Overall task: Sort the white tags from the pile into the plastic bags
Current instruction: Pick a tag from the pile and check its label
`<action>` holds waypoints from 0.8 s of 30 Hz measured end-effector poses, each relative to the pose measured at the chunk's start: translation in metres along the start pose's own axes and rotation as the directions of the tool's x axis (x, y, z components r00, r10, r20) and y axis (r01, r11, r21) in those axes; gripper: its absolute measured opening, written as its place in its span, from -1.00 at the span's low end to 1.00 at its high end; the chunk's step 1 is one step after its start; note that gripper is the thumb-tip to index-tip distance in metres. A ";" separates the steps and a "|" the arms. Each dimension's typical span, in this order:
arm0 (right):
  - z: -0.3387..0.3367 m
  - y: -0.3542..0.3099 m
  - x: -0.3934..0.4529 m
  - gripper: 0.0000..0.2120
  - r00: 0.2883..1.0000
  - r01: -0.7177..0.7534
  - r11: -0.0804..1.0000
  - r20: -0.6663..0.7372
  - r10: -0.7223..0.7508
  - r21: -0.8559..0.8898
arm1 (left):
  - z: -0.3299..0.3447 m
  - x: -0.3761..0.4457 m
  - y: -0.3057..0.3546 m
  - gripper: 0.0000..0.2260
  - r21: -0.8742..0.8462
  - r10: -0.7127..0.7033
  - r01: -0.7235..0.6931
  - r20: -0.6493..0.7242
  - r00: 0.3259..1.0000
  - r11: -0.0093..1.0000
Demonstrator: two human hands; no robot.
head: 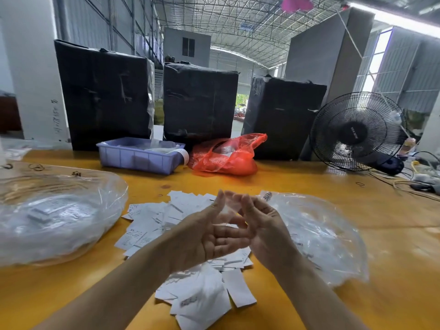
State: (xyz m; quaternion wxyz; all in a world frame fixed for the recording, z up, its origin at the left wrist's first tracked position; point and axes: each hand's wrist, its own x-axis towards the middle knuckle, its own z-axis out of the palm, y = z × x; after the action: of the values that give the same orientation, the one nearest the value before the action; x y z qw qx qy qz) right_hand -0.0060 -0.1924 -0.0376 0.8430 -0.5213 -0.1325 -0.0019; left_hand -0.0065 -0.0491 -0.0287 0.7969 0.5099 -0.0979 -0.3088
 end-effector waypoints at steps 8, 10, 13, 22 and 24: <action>-0.010 -0.001 0.004 -0.36 0.989 -0.148 0.984 0.005 0.149 -0.097 | -0.009 0.001 -0.002 -0.73 0.307 0.269 -0.154 -0.380 0.885 0.939; -0.010 -0.002 0.004 -0.16 0.978 -0.180 0.973 0.078 0.193 -0.147 | -0.014 0.001 -0.001 -0.72 0.342 0.290 -0.151 -0.404 0.868 0.927; -0.008 -0.001 0.003 -0.31 0.966 -0.235 0.952 0.066 0.252 -0.197 | -0.019 0.000 0.000 -0.70 0.408 0.310 -0.141 -0.383 0.870 0.902; -0.007 0.000 0.000 -0.76 0.979 -0.203 0.900 -0.070 0.191 -0.387 | -0.025 -0.010 0.016 -0.74 0.615 0.186 -0.008 -0.226 0.956 0.788; -0.004 0.001 -0.001 -0.78 0.979 -0.202 0.891 -0.076 0.187 -0.406 | -0.028 -0.011 0.019 -0.75 0.617 0.159 0.012 -0.221 0.962 0.787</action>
State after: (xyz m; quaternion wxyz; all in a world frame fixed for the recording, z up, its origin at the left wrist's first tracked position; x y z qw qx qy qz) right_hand -0.0057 -0.1960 -0.0405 0.7125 -0.6975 -0.0617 0.0454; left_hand 0.0050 -0.0162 -0.0235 0.6057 0.7724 -0.1068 -0.1586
